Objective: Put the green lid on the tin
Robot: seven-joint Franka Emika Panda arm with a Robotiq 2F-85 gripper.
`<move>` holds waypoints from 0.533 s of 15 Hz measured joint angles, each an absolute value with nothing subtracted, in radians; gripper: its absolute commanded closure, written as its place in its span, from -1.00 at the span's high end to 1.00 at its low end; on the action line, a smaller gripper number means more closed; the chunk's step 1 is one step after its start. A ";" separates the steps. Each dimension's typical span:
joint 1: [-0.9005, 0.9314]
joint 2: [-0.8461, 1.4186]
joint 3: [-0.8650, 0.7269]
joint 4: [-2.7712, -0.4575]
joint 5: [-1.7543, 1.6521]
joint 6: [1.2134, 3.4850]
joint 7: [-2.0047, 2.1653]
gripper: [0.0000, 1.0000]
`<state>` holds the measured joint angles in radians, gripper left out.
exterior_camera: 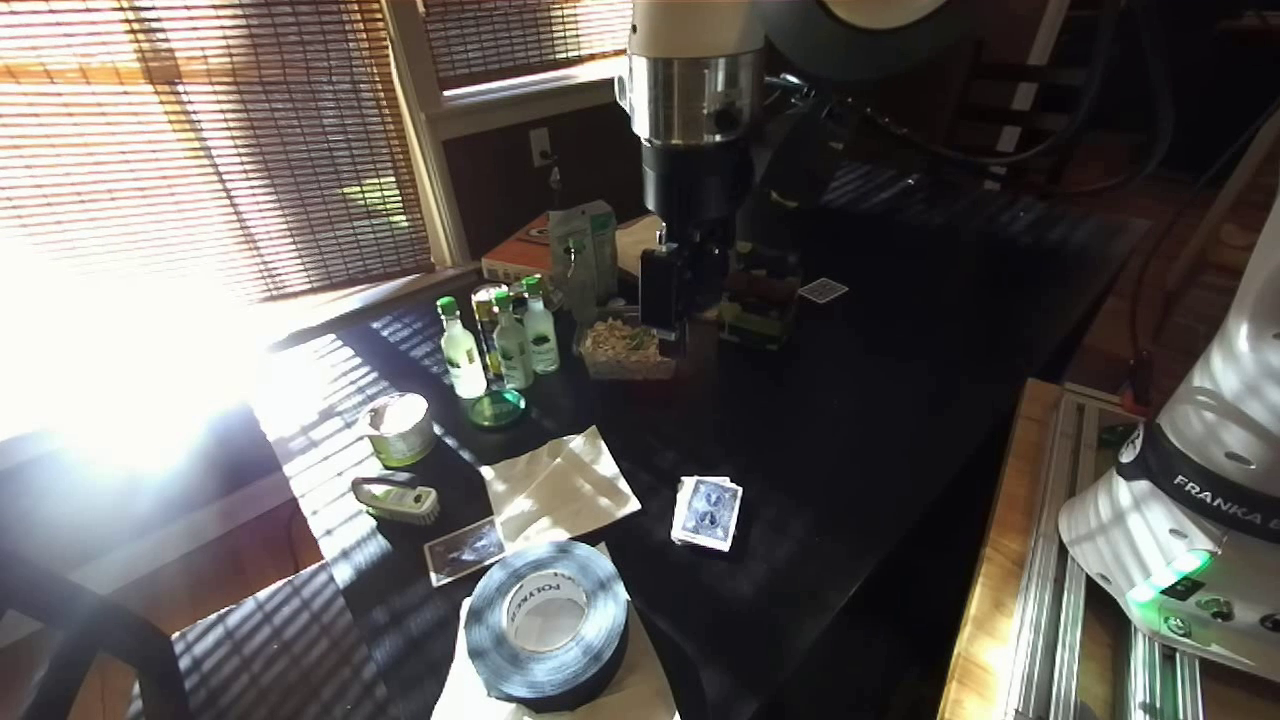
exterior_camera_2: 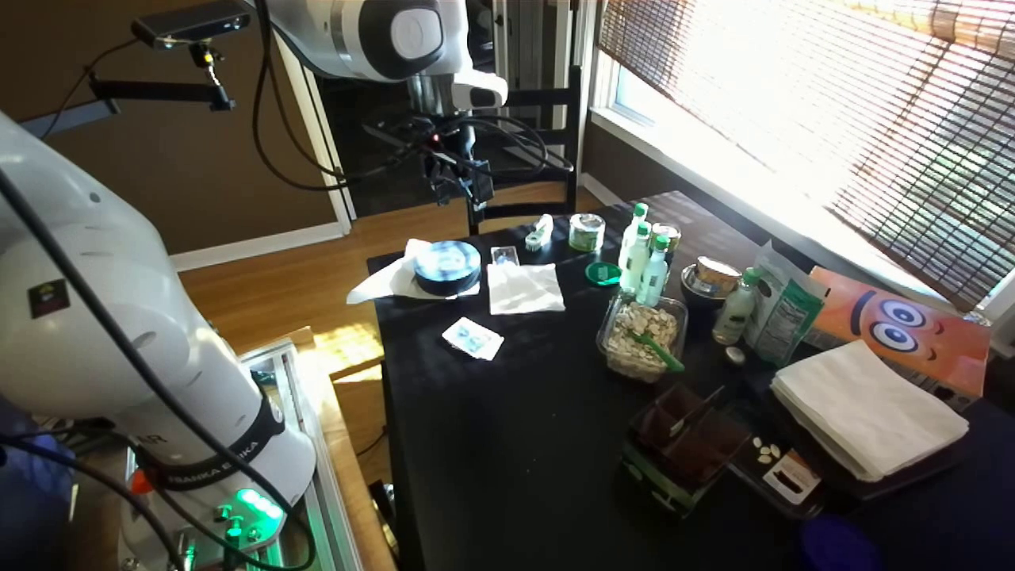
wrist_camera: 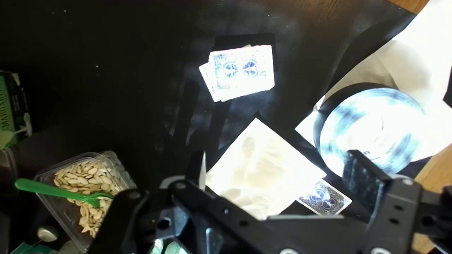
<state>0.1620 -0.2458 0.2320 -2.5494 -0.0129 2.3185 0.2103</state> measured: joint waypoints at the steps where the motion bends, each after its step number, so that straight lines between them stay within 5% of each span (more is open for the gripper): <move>1: 0.163 -0.244 0.232 -2.549 0.004 2.319 0.232 1.00; 8: 0.125 -0.077 0.220 -2.431 0.019 2.423 0.535 1.00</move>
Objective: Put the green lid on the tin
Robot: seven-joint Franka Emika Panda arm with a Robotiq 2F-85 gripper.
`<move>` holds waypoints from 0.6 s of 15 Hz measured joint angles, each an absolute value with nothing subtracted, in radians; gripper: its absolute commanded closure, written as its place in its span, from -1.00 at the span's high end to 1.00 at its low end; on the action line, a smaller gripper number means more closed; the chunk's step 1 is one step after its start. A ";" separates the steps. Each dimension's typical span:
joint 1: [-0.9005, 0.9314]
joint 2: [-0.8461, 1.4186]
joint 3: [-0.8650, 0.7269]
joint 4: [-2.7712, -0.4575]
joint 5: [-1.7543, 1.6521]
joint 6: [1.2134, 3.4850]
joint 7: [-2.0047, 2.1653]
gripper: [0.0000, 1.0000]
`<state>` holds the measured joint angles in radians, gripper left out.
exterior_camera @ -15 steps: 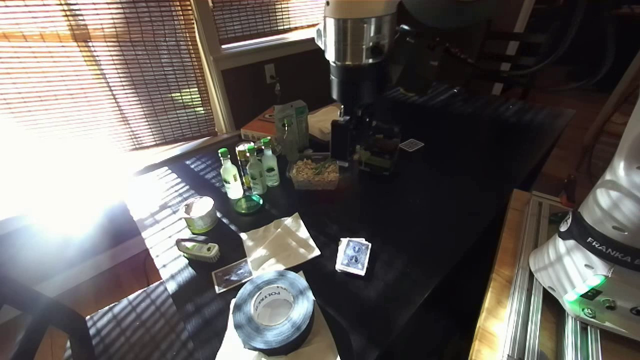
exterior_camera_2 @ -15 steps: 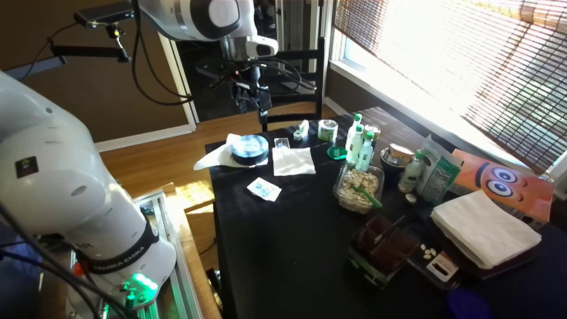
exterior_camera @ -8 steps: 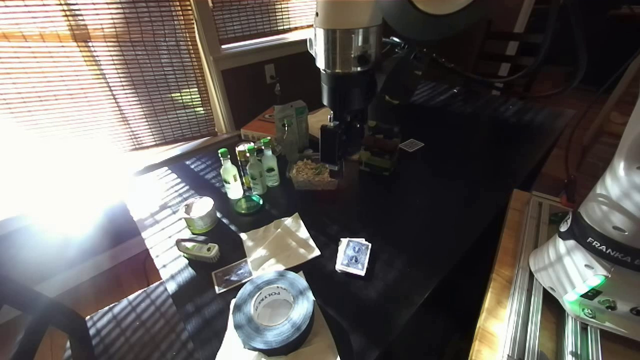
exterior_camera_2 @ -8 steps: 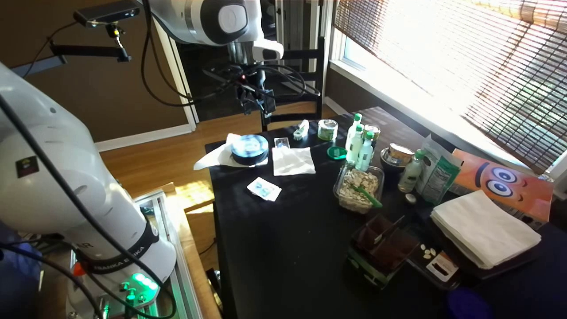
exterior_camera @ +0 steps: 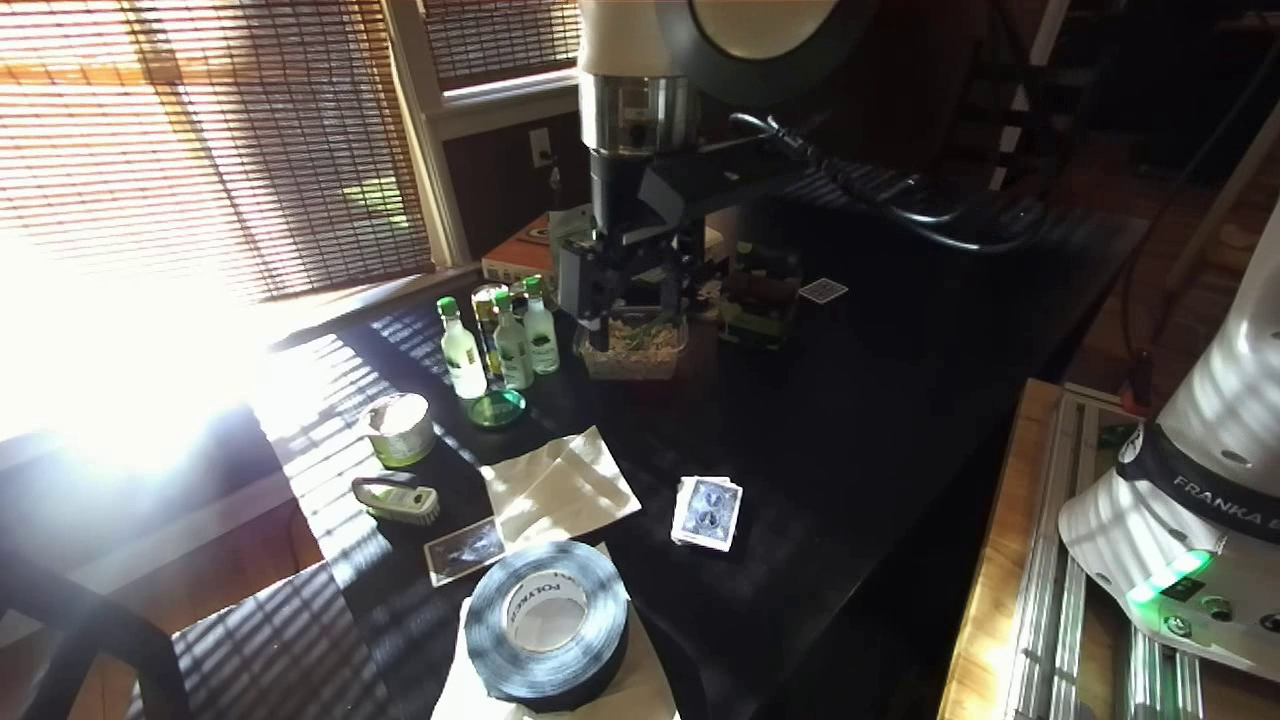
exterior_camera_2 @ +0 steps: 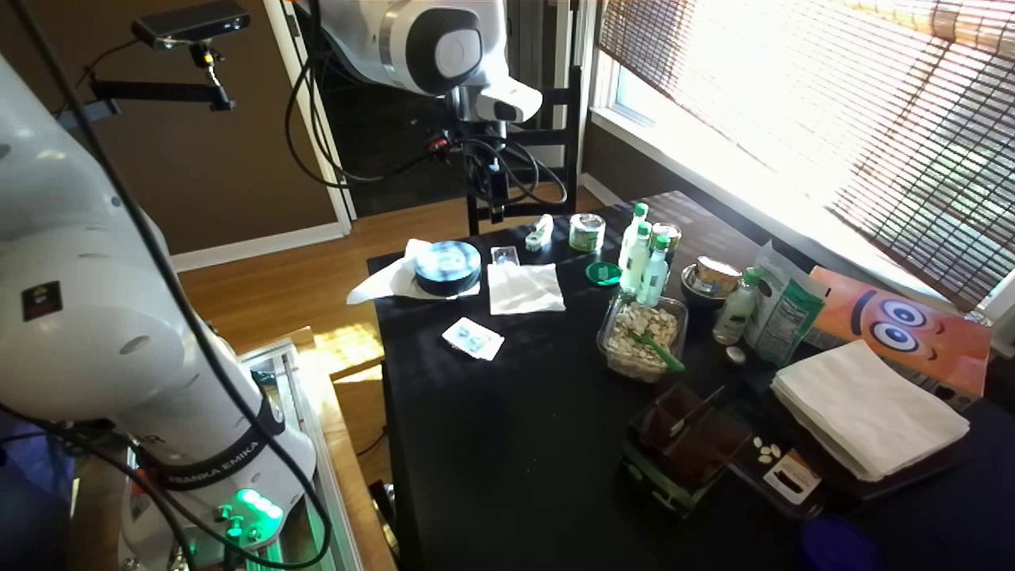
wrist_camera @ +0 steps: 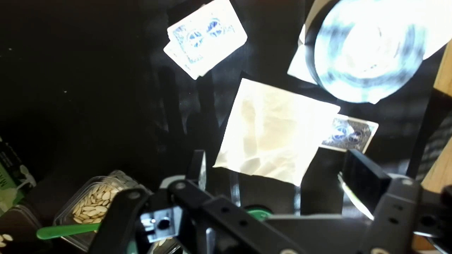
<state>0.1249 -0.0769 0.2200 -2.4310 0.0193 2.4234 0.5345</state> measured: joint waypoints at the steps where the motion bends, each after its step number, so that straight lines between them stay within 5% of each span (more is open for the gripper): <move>1: 0.119 -0.036 0.213 -2.400 0.019 2.448 0.573 1.00; 9: 0.150 0.330 0.090 -2.104 0.012 2.574 0.900 1.00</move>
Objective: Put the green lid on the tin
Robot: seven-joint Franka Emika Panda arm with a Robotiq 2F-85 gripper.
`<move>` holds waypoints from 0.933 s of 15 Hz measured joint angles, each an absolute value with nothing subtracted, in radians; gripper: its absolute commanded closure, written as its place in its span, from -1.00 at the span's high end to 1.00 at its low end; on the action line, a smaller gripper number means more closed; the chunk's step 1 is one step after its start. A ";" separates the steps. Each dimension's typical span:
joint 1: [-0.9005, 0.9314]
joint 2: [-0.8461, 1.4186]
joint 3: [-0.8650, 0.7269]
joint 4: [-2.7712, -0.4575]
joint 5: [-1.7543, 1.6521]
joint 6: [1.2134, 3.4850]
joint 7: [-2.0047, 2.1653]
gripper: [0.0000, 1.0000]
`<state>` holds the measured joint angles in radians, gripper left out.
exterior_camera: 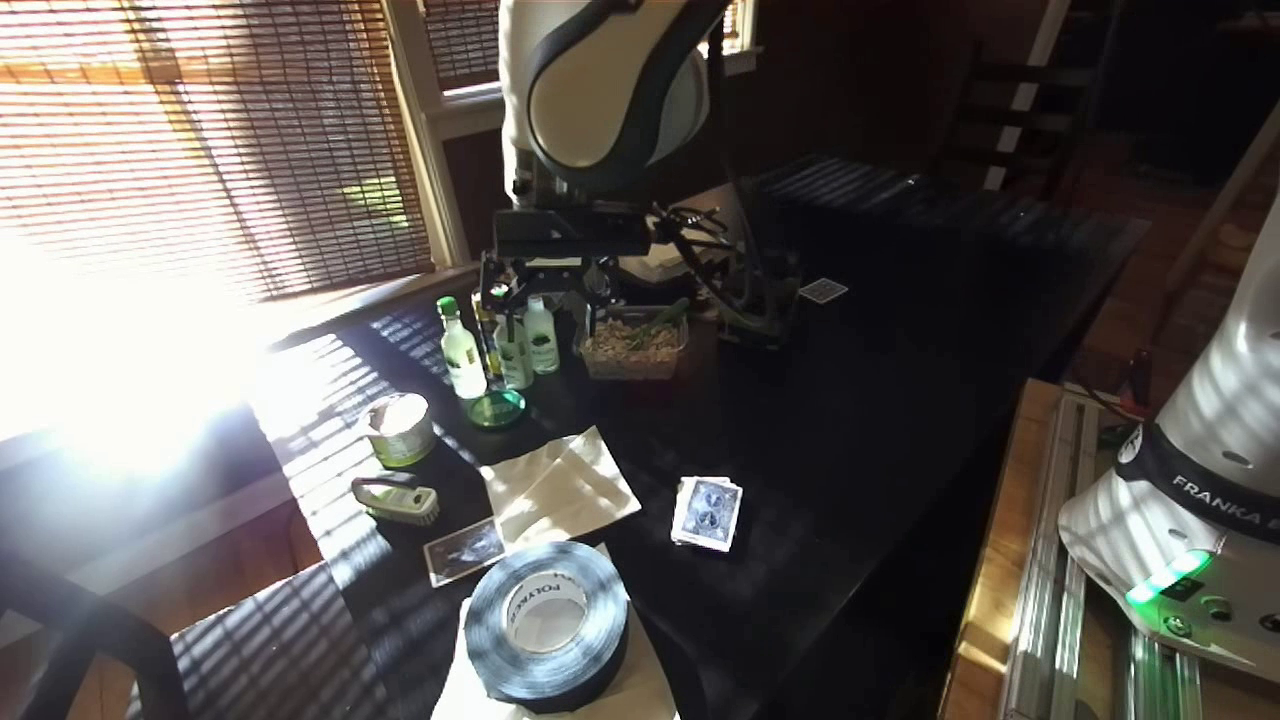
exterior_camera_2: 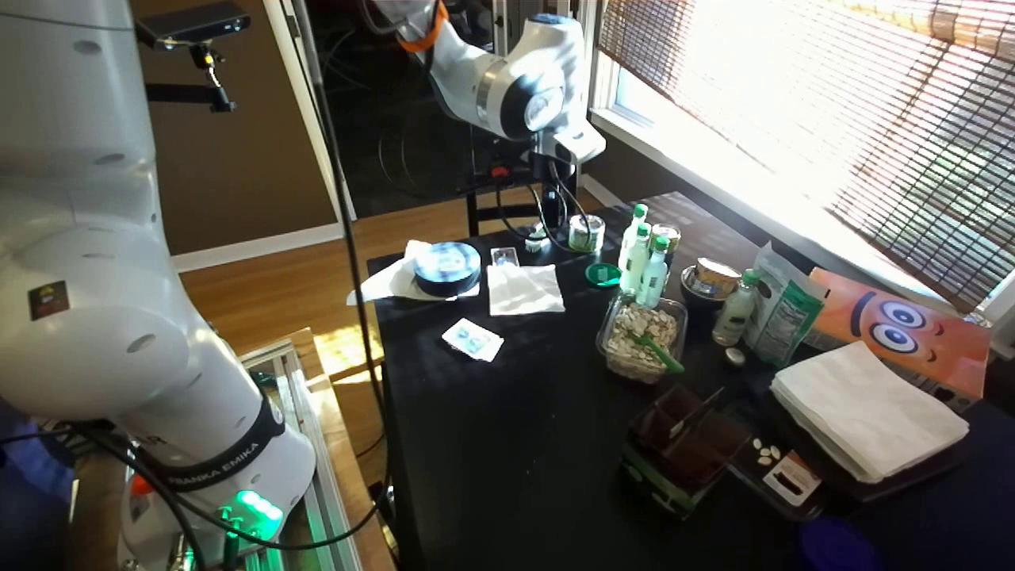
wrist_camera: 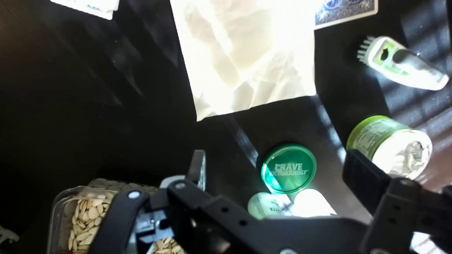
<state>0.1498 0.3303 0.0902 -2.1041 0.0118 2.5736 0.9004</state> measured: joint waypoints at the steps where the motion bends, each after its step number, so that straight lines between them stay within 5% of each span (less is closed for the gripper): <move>1: 0.151 0.358 0.083 -2.081 0.012 2.576 0.911 1.00; 14: 0.236 0.605 -0.031 -1.939 0.036 2.743 1.132 1.00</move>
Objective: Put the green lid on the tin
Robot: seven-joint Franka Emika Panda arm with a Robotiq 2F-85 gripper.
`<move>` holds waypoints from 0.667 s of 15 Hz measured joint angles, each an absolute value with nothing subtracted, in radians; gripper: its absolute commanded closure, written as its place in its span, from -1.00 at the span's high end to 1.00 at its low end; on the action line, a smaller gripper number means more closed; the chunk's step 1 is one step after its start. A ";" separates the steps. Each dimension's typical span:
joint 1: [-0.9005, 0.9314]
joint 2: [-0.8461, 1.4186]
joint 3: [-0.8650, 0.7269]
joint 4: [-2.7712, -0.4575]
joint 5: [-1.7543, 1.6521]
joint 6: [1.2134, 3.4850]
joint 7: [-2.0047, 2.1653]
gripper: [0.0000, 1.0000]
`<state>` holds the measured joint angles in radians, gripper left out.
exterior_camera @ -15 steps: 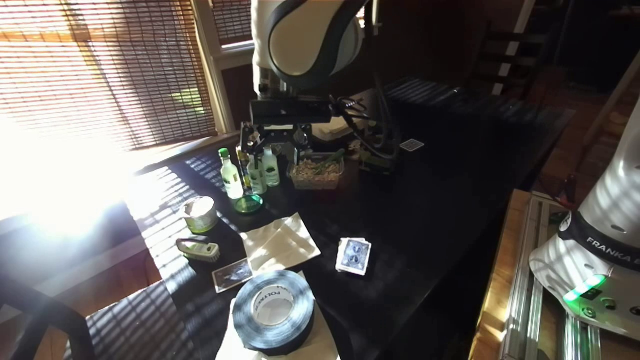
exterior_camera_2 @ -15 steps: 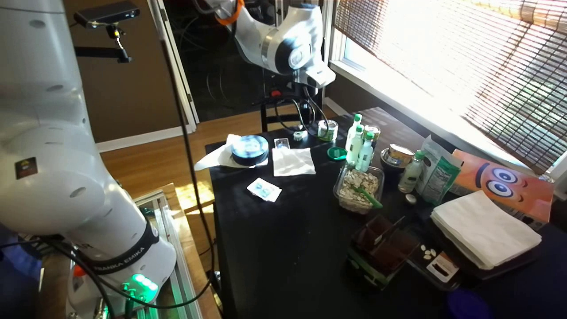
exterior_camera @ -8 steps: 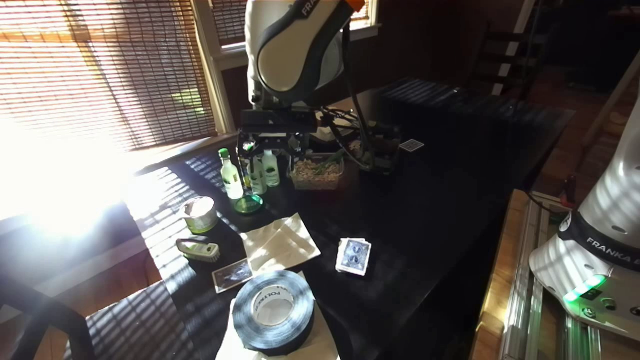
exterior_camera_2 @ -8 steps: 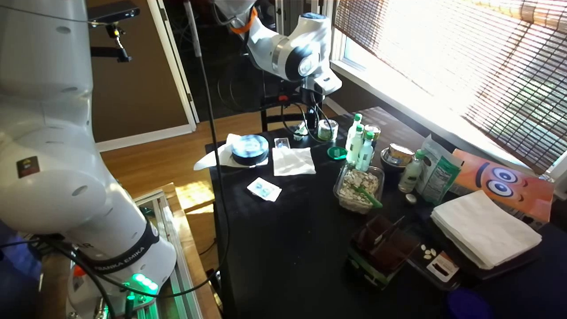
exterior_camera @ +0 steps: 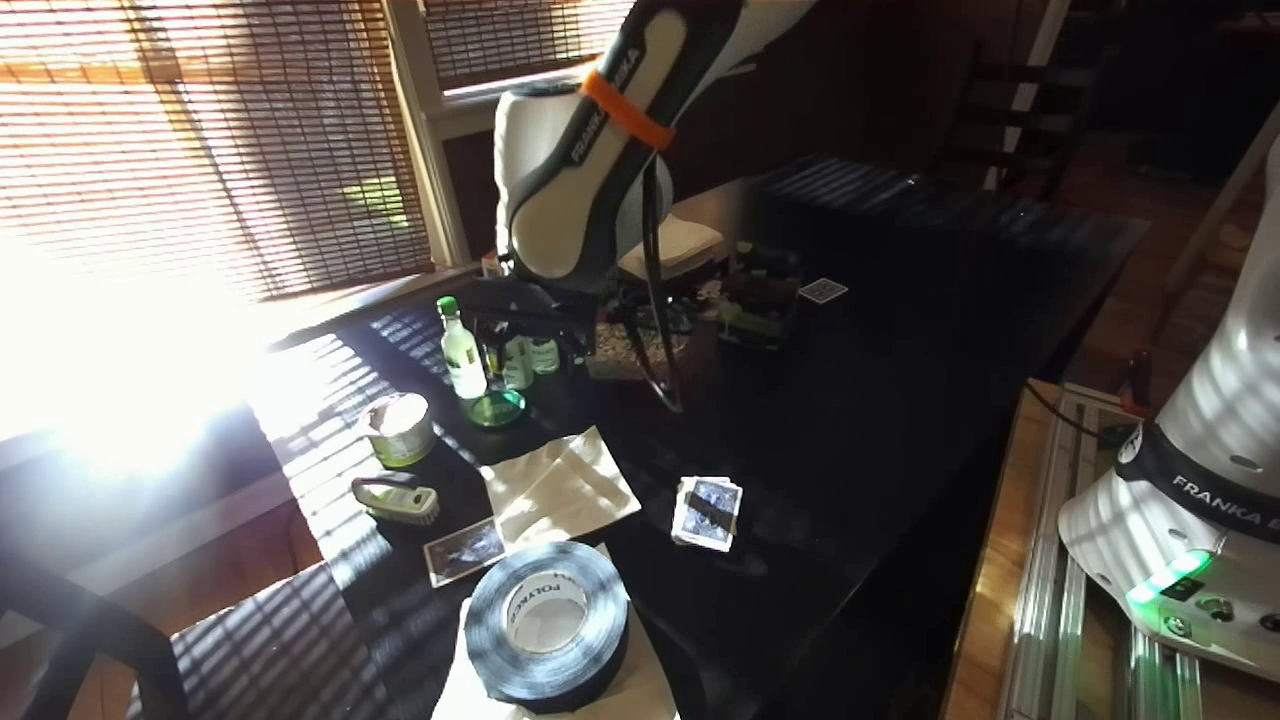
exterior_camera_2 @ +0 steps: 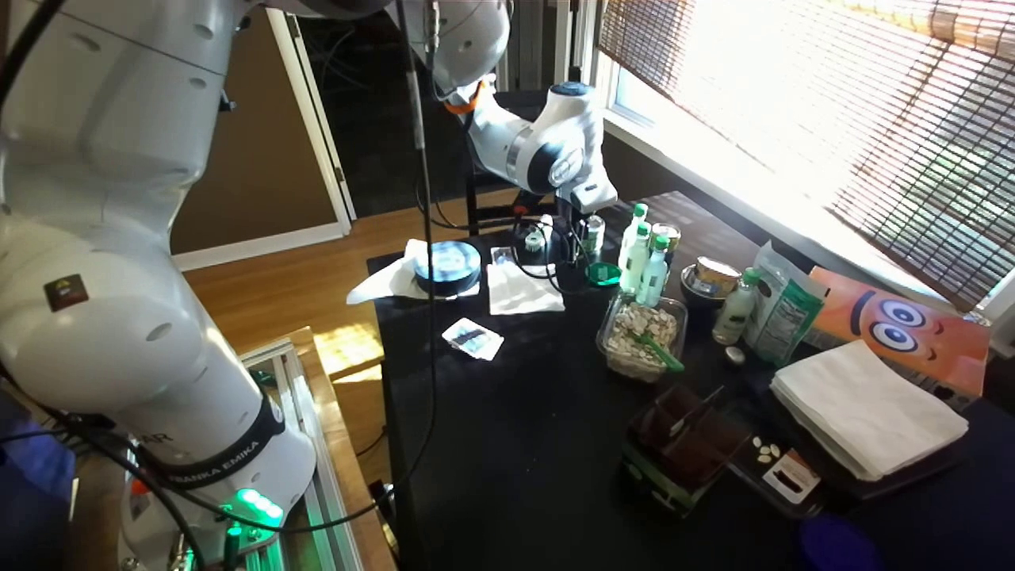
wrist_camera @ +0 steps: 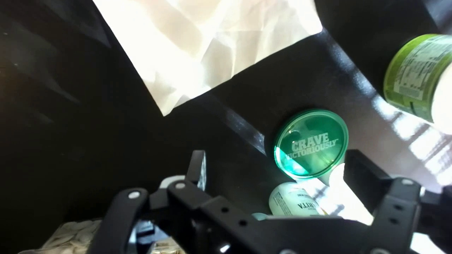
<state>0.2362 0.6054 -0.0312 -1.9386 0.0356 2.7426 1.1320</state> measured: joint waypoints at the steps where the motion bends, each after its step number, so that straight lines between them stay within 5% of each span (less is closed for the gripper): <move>1: 0.248 0.644 -0.045 -1.907 0.036 2.756 1.142 1.00; 7: 0.336 0.833 -0.152 -1.717 0.035 2.814 1.190 1.00; 10: 0.343 0.899 -0.176 -1.646 0.035 2.811 1.206 0.50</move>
